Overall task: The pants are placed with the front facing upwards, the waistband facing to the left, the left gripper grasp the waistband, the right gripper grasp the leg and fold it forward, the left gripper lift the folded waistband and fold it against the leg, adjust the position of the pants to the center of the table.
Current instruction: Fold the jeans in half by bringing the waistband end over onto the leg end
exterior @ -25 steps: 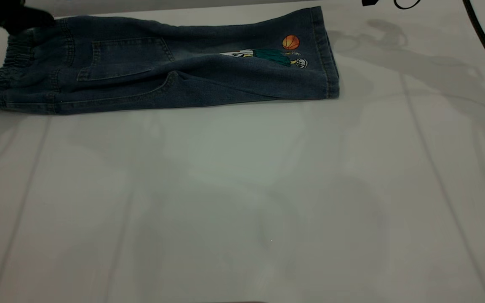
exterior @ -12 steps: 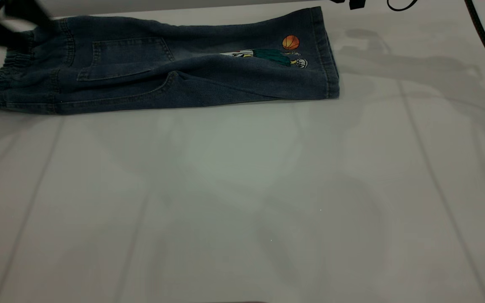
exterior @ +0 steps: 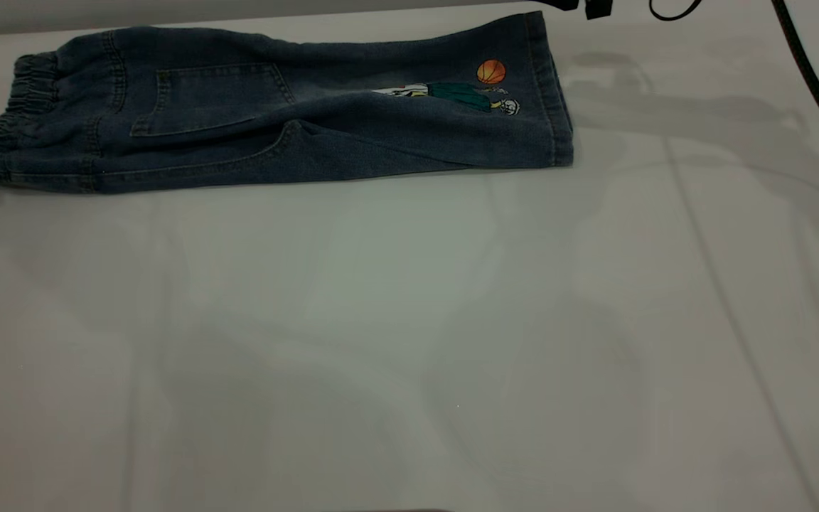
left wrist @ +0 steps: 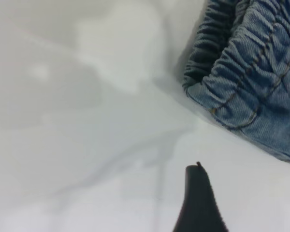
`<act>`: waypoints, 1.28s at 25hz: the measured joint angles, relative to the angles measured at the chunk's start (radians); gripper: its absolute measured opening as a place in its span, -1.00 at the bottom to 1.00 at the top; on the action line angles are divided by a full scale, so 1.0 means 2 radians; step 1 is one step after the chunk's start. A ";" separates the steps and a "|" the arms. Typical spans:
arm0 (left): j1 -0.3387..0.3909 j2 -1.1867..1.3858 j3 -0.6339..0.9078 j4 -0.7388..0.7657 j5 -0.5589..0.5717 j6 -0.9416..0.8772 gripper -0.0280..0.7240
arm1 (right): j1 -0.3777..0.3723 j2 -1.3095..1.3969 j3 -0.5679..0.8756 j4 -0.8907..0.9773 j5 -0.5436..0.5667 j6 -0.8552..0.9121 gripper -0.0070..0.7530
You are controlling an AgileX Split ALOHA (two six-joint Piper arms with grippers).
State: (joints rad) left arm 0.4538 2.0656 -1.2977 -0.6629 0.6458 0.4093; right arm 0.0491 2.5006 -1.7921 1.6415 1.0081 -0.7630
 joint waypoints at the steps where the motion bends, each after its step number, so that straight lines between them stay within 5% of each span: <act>1: 0.003 0.004 0.000 -0.009 0.002 0.008 0.26 | 0.000 0.000 0.000 0.000 0.000 0.000 0.25; 11: 0.003 0.059 -0.001 -0.139 -0.014 0.087 0.43 | 0.001 0.000 0.000 -0.001 -0.001 -0.002 0.25; 24: 0.002 0.100 -0.003 -0.214 -0.044 0.126 0.43 | 0.001 0.000 0.000 -0.001 -0.001 -0.003 0.25; 32: -0.005 0.124 -0.004 -0.304 -0.054 0.179 0.17 | 0.002 0.000 0.000 -0.001 -0.001 -0.003 0.25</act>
State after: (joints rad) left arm 0.4434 2.3136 -1.3061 -1.2707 0.5373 0.7668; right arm 0.0539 2.5006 -1.7921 1.6403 1.0069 -0.7698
